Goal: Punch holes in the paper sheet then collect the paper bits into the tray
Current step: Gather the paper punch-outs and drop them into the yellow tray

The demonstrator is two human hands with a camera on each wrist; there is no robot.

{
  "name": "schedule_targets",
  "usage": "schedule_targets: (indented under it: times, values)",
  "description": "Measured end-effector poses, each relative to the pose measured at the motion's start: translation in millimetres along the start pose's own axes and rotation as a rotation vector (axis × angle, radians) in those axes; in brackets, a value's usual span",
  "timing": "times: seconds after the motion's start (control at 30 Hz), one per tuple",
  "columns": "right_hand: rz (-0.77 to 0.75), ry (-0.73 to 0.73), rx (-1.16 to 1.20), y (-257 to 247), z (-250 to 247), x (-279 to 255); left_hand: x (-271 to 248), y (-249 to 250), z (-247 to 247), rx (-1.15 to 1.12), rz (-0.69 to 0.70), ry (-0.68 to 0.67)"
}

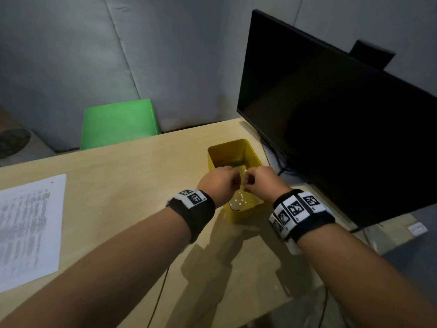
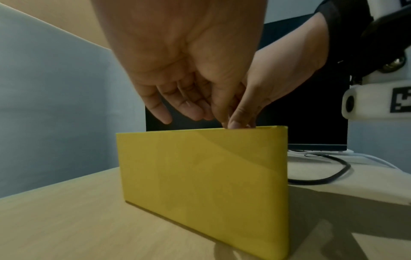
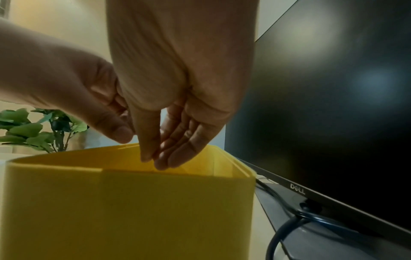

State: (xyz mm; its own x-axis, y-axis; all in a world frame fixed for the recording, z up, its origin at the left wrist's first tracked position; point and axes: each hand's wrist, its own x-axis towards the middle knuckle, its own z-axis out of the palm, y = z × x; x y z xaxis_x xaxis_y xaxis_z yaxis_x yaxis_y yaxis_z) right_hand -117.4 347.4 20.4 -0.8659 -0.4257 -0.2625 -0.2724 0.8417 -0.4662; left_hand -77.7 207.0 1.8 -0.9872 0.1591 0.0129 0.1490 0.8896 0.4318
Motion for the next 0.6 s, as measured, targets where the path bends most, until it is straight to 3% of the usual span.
schedule_targets:
  times: [0.2,0.6]
  values:
    - [-0.022,-0.015,0.027,4,7,4,-2,-6,8,0.198,0.052,-0.017]
    - [-0.048,-0.014,0.06,11,7,-5,-8,-9,3,0.203,0.009,0.072]
